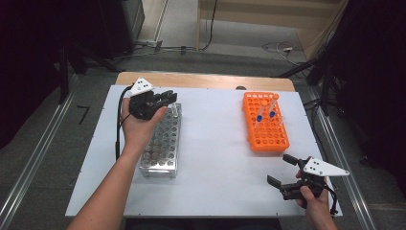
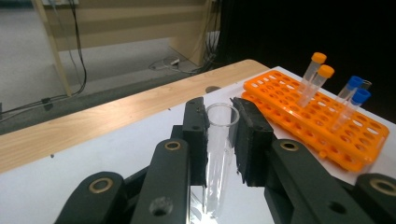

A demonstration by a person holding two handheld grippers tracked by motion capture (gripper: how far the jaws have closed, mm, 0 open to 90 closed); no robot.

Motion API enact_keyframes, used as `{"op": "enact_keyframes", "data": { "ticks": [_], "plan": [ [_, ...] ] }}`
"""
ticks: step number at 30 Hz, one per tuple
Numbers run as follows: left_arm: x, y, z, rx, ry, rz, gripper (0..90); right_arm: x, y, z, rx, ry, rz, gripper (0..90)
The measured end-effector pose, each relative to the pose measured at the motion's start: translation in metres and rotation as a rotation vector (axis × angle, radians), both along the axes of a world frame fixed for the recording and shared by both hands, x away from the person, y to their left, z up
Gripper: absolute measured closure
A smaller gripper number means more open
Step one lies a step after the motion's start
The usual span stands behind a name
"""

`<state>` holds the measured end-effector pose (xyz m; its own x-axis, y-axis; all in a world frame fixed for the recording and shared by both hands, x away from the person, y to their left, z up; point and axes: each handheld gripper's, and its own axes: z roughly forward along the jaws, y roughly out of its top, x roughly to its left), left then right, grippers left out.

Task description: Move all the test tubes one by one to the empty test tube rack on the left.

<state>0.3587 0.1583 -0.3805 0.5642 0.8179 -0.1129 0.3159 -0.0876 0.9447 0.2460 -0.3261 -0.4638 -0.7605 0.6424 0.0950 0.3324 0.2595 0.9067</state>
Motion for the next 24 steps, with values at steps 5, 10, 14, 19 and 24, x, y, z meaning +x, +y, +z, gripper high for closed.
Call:
{"op": "enact_keyframes", "data": {
  "ticks": [5,10,14,19,24],
  "plan": [
    [0.014,0.001,0.000,-0.009,-0.005,0.022,76.3,0.001,0.000,-0.001,0.000,0.002,-0.003,0.0],
    [0.028,0.003,-0.005,0.005,0.000,0.059,76.3,0.001,-0.001,-0.001,0.000,0.003,-0.008,0.0],
    [0.038,0.004,-0.009,0.002,0.008,0.077,76.2,0.002,-0.002,-0.002,0.000,0.000,-0.011,0.0],
    [0.049,0.004,-0.015,-0.023,0.021,0.090,76.2,0.003,-0.004,-0.002,0.003,0.001,-0.018,0.0],
    [0.057,0.002,-0.020,-0.038,0.034,0.104,76.3,0.003,-0.004,-0.002,0.004,0.003,-0.022,0.0]
  ]
}}
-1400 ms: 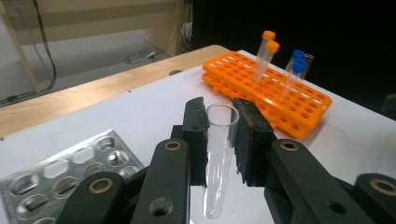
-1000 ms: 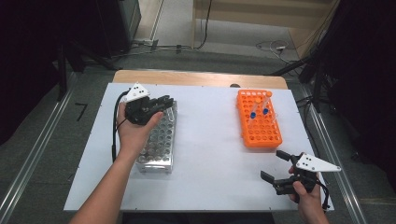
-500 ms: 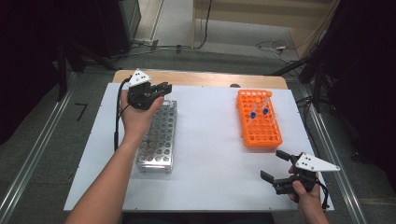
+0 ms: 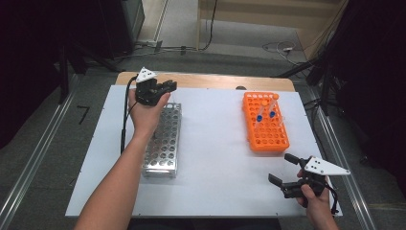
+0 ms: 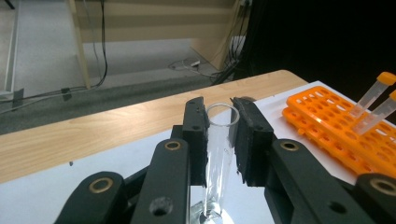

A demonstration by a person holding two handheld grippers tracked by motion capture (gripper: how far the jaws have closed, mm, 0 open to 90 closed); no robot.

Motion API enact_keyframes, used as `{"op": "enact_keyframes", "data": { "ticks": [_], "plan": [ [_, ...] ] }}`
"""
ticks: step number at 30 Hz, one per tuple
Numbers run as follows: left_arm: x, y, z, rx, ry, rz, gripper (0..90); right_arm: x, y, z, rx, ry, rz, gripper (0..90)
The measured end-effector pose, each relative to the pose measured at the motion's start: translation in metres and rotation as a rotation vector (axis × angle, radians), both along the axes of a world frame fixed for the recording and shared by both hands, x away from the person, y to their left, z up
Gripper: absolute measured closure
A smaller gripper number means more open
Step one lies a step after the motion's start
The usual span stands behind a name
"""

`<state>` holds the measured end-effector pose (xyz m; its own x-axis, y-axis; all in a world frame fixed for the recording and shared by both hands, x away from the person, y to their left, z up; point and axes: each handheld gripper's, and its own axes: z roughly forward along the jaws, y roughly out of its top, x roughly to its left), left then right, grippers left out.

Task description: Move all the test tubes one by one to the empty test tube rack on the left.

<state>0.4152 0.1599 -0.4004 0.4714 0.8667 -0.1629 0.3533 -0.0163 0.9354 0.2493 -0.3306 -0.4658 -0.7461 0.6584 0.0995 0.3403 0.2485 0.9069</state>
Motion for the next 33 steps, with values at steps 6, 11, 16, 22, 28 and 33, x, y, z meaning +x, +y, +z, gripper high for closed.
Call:
{"op": "enact_keyframes", "data": {
  "ticks": [6,11,16,22,28,33],
  "plan": [
    [0.004,-0.007,-0.007,0.036,0.029,0.007,76.2,0.000,-0.001,0.000,0.001,-0.002,-0.005,0.0],
    [0.006,-0.008,-0.012,0.047,0.052,0.008,76.2,0.001,-0.001,-0.001,0.001,0.000,-0.004,0.0],
    [0.005,-0.010,-0.016,0.053,0.067,0.012,76.2,0.001,-0.001,-0.001,-0.002,0.000,-0.003,0.0],
    [0.004,-0.013,-0.023,0.082,0.087,0.021,76.2,0.001,-0.001,-0.001,-0.004,0.000,-0.006,0.0],
    [0.003,-0.015,-0.025,0.086,0.104,0.024,75.5,0.002,-0.001,-0.002,-0.003,0.003,-0.005,0.0],
    [0.004,-0.017,-0.027,0.110,0.131,0.020,74.1,0.002,-0.001,-0.002,-0.004,0.004,-0.011,0.0]
  ]
}}
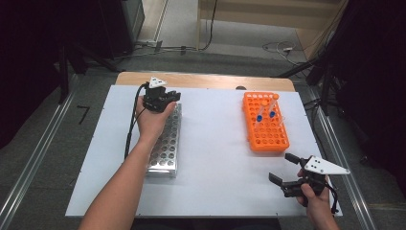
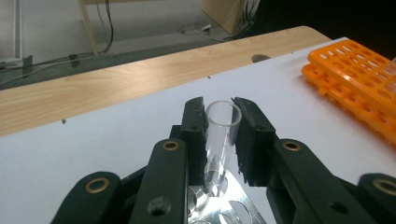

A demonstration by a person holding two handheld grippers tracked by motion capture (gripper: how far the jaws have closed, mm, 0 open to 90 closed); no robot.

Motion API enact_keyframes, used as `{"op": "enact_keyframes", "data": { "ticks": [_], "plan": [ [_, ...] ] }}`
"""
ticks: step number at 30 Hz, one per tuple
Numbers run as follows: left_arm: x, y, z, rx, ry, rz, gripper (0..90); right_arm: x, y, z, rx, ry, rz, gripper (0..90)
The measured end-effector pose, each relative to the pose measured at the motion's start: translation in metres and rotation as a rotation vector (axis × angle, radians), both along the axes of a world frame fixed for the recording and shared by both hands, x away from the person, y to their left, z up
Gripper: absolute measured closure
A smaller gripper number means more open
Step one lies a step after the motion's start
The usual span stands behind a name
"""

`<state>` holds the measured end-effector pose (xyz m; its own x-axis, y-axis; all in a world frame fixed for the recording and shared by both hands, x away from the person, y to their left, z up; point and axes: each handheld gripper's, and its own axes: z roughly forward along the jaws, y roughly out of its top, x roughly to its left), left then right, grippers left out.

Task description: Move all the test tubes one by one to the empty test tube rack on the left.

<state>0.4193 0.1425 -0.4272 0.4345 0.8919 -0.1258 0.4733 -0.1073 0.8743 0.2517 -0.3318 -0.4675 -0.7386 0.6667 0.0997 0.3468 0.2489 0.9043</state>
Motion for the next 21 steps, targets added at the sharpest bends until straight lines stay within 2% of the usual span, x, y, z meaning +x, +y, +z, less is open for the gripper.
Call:
{"op": "enact_keyframes", "data": {
  "ticks": [4,5,6,7,8,16,19,21],
  "plan": [
    [0.001,-0.001,-0.004,0.008,0.028,-0.015,69.9,0.000,0.000,0.000,-0.001,-0.002,0.001,0.0],
    [0.001,0.000,-0.004,0.001,0.029,-0.018,69.9,0.000,0.000,0.000,-0.001,-0.002,0.001,0.0],
    [0.000,0.000,-0.003,-0.011,0.024,-0.020,67.7,0.000,0.000,0.000,-0.001,-0.002,0.001,0.0],
    [-0.001,0.001,-0.001,-0.020,0.020,-0.018,61.3,0.001,0.000,0.000,-0.002,-0.005,0.002,0.0],
    [-0.002,0.001,0.000,-0.030,0.017,-0.018,61.3,0.001,0.000,0.000,-0.002,-0.005,0.002,0.0],
    [-0.022,0.007,0.011,-0.112,-0.019,-0.044,18.8,0.001,0.003,0.000,-0.010,-0.005,0.001,0.0],
    [-0.032,0.009,0.015,-0.129,-0.029,-0.062,8.7,0.002,0.003,0.001,-0.012,-0.007,-0.002,0.0],
    [-0.040,0.011,0.018,-0.126,-0.034,-0.075,3.4,0.002,0.003,0.001,-0.010,-0.004,-0.004,0.0]
  ]
}}
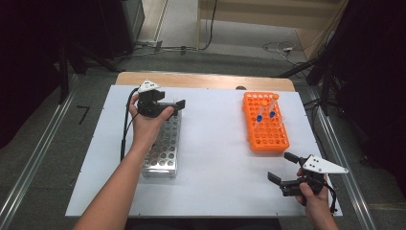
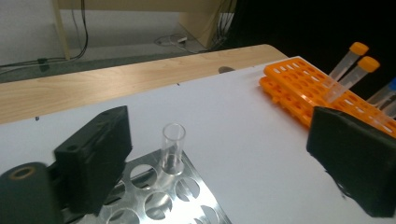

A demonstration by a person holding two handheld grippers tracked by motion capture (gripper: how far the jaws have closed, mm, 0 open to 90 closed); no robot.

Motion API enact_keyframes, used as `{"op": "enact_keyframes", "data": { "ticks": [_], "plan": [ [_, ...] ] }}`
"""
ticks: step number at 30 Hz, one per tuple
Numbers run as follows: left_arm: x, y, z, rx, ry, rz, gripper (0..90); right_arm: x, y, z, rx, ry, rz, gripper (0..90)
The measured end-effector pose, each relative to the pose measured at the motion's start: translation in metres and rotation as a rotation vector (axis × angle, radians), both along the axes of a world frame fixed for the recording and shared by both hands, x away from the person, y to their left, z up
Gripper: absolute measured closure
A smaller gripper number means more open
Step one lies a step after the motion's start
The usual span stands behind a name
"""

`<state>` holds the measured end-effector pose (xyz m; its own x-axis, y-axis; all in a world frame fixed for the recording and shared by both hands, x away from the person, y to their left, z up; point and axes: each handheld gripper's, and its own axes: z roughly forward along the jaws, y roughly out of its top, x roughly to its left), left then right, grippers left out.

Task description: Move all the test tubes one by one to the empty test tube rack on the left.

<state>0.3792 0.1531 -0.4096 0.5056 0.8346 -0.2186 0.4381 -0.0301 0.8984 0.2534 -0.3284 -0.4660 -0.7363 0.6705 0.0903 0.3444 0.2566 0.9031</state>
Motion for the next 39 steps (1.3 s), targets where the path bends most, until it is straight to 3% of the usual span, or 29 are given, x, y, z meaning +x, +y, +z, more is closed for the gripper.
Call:
{"op": "enact_keyframes", "data": {
  "ticks": [5,11,24,29,31,36,39],
  "plan": [
    [-0.022,0.004,0.002,-0.041,-0.028,-0.032,0.0,0.002,0.000,0.002,0.014,0.003,-0.012,0.0],
    [-0.047,0.005,-0.001,-0.036,-0.043,-0.060,0.0,0.005,0.001,0.006,-0.001,0.006,-0.031,0.0],
    [-0.105,0.012,-0.012,-0.037,-0.075,-0.034,0.0,0.022,0.006,0.020,0.001,0.009,-0.089,0.0],
    [-0.120,0.014,-0.016,-0.032,-0.082,-0.040,0.0,0.034,0.009,0.026,-0.027,0.007,-0.129,0.0],
    [-0.125,0.014,-0.020,-0.047,-0.082,-0.044,0.0,0.044,0.006,0.030,-0.013,0.011,-0.150,0.0],
    [-0.133,0.012,-0.026,-0.036,-0.071,-0.069,0.0,0.064,0.000,0.029,0.004,0.020,-0.192,3.3],
    [-0.135,0.012,-0.025,-0.028,-0.081,-0.073,0.0,0.072,-0.003,0.028,0.031,0.039,-0.176,4.4]
  ]
}}
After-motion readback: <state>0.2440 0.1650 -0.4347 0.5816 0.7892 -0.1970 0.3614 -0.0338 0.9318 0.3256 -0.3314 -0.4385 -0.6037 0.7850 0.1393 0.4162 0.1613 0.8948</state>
